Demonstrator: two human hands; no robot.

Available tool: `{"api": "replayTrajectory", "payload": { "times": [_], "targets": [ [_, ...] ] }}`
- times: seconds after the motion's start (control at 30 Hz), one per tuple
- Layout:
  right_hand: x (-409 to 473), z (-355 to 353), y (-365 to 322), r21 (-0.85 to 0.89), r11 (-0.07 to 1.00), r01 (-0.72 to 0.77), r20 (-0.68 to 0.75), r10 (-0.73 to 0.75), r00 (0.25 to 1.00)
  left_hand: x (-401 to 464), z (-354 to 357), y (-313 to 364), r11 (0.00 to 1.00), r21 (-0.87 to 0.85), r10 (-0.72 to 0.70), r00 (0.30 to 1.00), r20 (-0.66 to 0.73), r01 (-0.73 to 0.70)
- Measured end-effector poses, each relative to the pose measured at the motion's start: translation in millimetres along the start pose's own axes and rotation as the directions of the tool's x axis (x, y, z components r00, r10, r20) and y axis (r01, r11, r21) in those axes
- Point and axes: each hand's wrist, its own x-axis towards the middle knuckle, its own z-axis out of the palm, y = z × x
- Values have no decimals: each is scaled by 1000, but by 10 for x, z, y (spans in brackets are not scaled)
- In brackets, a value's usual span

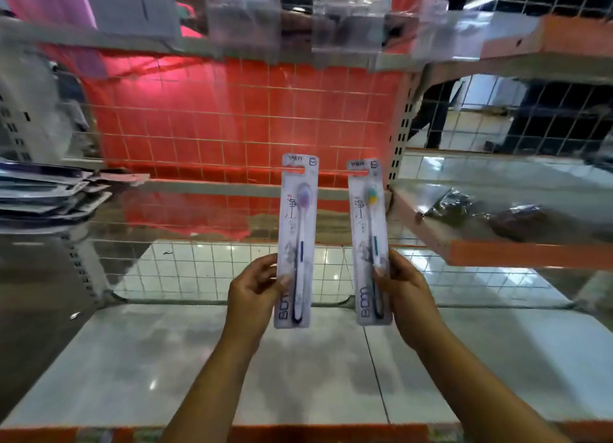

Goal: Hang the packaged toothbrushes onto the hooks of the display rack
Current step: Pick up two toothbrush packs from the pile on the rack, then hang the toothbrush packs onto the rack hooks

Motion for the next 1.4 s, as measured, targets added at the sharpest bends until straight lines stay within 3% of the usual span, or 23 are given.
{"api": "replayTrajectory", "payload": {
  "times": [0.13,0.43,0.77,1.0,1.4],
  "targets": [
    [112,34,-198,-5,1000,-19,-16,19,1000,248,-37,179,999,-35,-14,1000,-9,13],
    [308,-53,-322,144,976,165,-42,-161,986,446,50,246,993,-50,112,993,43,-110],
    [590,-73,-874,277,920,279,-129,-252,959,833,448,637,979,-49,202,968,151,-197],
    [678,21,-892,334,914,229,-81,-214,973,935,502,671,982,-62,186,973,137,-179],
    [842,-8,-798,291,926,240,-17,-246,969,1046,587,740,960,-28,280,947,155,-279]
  ]
}}
